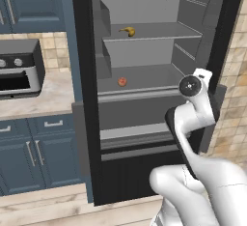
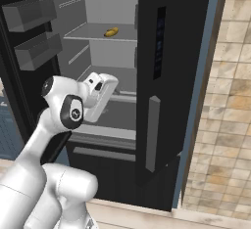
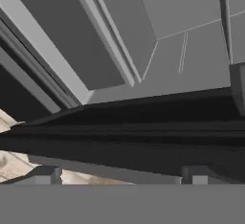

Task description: Retrieve the banana and peach from the fridge and place them into the bowl on the dining table.

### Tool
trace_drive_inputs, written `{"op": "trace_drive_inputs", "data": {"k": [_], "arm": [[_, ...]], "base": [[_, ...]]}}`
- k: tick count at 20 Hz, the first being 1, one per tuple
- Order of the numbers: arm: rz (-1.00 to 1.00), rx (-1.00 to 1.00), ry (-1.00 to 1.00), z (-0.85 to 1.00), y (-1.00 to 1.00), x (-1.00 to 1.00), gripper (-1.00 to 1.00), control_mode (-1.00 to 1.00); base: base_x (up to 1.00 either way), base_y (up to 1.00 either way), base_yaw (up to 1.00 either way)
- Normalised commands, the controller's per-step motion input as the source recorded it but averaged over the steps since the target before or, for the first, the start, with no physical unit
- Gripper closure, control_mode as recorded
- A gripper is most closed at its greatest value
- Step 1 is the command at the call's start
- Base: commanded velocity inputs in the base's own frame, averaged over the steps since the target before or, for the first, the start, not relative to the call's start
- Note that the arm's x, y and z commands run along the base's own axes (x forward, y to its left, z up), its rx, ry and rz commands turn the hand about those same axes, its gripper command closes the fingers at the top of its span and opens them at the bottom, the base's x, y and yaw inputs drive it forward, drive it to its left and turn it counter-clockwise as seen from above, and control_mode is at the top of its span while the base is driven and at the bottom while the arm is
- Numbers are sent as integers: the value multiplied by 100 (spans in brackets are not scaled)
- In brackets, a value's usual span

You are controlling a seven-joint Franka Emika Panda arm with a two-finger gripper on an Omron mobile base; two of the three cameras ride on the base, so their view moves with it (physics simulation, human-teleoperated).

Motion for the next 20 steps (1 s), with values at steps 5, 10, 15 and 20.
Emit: {"op": "trace_drive_inputs", "data": {"k": [5, 10, 15, 20], "arm": [[15, -11, 10, -49, 7, 89, -100, -100], [-2, -7, 0, -45, -6, 89, -100, -100], [-10, -8, -1, -37, -13, 90, -100, -100], [-18, -6, -1, -5, -54, 48, -100, -100]], "base": [[0, 0, 0], [0, 0, 0], [0, 0, 0], [0, 0, 0]]}}
